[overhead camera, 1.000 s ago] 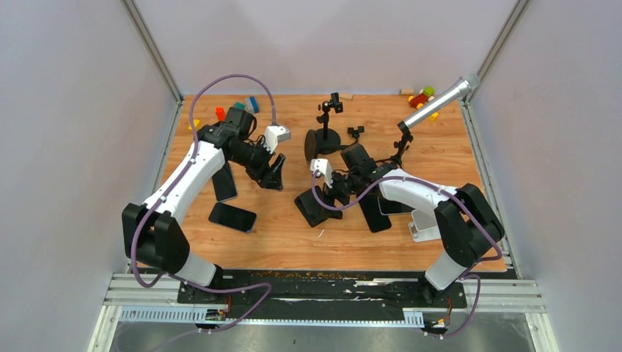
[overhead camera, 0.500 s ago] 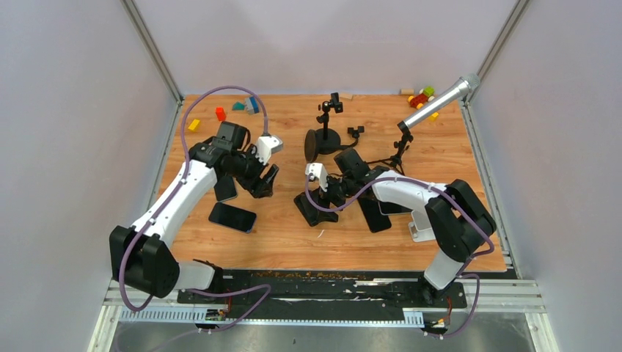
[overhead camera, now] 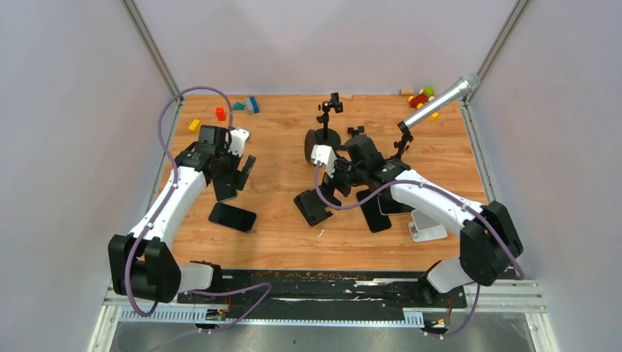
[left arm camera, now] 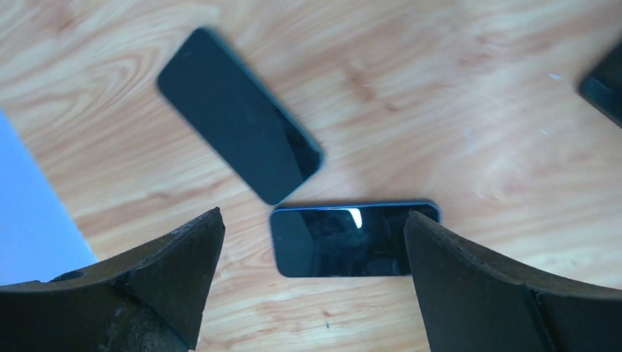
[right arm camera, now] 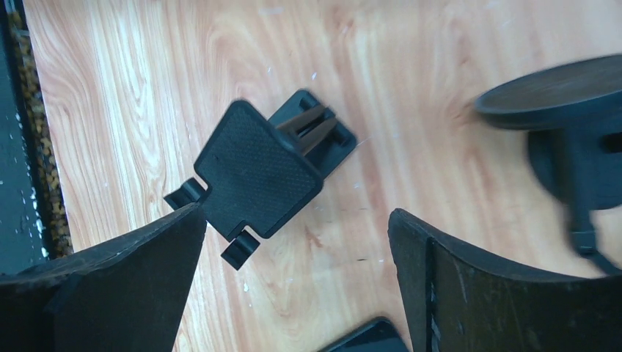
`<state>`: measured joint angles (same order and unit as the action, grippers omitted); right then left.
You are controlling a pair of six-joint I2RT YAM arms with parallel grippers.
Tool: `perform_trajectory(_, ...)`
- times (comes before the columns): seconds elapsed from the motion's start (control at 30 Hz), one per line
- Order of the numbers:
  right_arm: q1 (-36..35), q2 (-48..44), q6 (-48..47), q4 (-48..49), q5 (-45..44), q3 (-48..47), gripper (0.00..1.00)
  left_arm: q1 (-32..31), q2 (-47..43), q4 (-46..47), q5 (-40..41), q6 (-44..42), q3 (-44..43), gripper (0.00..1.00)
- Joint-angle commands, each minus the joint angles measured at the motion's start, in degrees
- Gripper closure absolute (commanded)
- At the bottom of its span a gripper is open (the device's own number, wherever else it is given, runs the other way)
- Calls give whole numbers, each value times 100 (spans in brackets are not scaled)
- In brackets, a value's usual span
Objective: Place the phone on the phone stand
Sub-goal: Pick up the phone at the center of the board.
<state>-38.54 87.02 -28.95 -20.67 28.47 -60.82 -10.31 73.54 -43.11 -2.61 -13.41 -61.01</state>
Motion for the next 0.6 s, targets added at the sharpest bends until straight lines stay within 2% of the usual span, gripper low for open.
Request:
perform_trajectory(0.0, -3, -677, 84, -180, -115, -265, 3, 443, 92, 760, 809, 815, 162, 0)
perform_trajectory(0.23, 0, -1103, 190, -91, 44, 30, 3, 678, 821, 1088, 992, 1537, 149, 0)
perform_trajectory(0.57, -4, -1102, 141, 24, 239, 262, 3, 1003, 2002, 1280, 687, 2333, -46, 0)
